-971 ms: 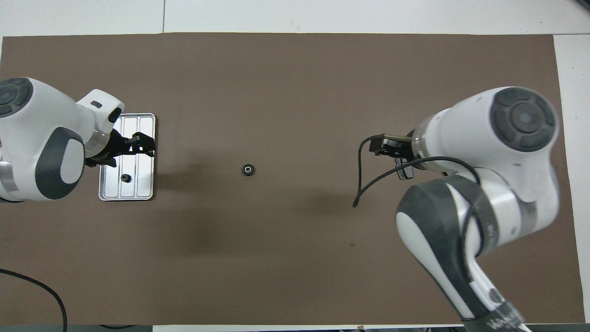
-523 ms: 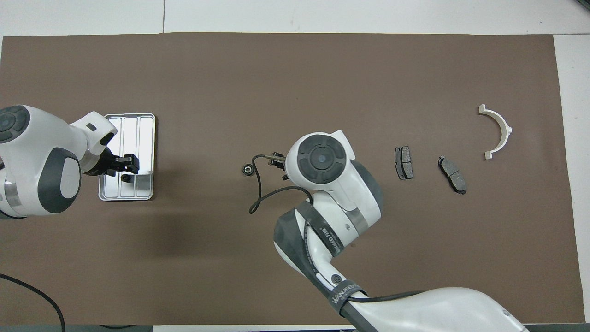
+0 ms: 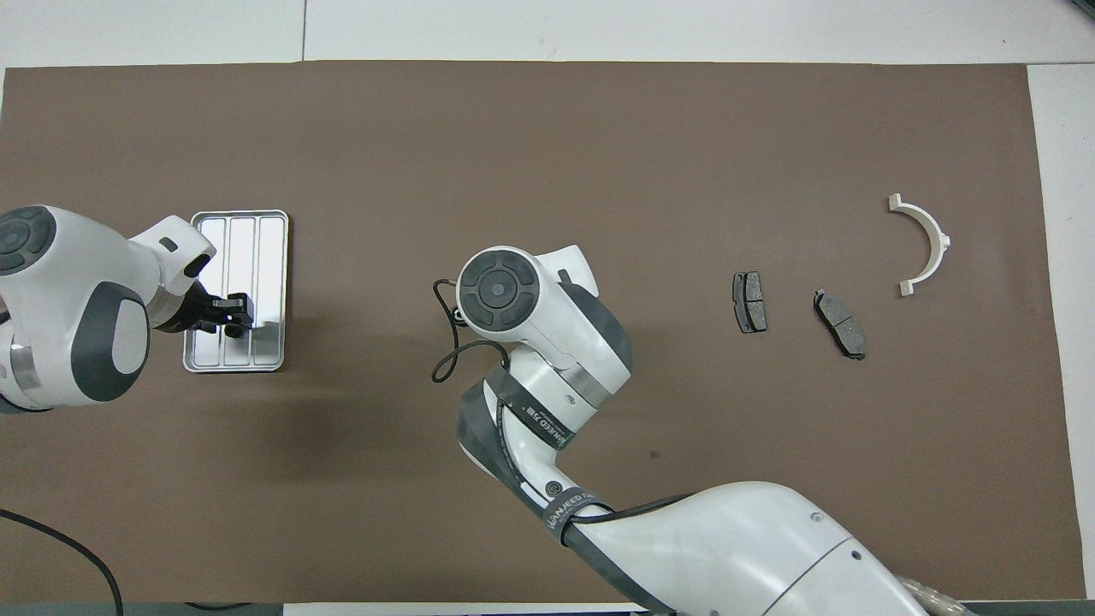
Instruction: Place bearing gear from tray to pile
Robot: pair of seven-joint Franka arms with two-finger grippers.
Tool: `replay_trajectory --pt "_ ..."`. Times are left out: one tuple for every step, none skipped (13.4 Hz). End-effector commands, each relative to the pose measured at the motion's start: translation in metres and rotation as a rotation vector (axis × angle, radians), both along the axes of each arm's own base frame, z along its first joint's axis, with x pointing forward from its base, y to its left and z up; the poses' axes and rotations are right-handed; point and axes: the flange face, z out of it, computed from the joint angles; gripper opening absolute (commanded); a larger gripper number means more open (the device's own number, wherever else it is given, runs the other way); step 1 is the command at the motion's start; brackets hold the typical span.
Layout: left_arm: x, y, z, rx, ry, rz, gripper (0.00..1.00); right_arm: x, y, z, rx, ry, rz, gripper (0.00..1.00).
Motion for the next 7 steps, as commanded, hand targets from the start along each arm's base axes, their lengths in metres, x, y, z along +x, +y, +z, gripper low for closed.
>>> replay_trajectory --pt "-0.011 0.002 -0.012 0.010 -0.023 -0.010 0.49 0.022 0.016 0.009 0.026 -0.035 -0.022 1.00" --pt "-0.011 0.002 -0.012 0.011 -0.021 -0.005 0.49 0.019 0.031 0.010 0.055 -0.042 -0.006 1.00" --pt "-0.011 0.001 -0.012 0.011 -0.021 -0.003 0.49 0.020 0.043 0.006 0.063 -0.038 -0.001 1.00" --pt "-0.011 0.002 -0.012 0.011 -0.023 -0.002 0.49 0.016 0.055 0.007 0.065 -0.034 0.008 1.00" --pt "-0.012 0.002 -0.012 0.011 -0.021 -0.003 0.48 0.014 0.057 0.004 0.058 -0.026 0.011 1.00" --pt "-0.012 0.002 -0.012 0.011 -0.023 -0.002 0.47 0.013 0.058 0.002 0.056 -0.023 0.012 1.00" --pt "-0.011 0.002 -0.012 0.011 -0.024 -0.002 0.45 0.011 0.060 -0.003 0.057 -0.016 0.016 1.00"
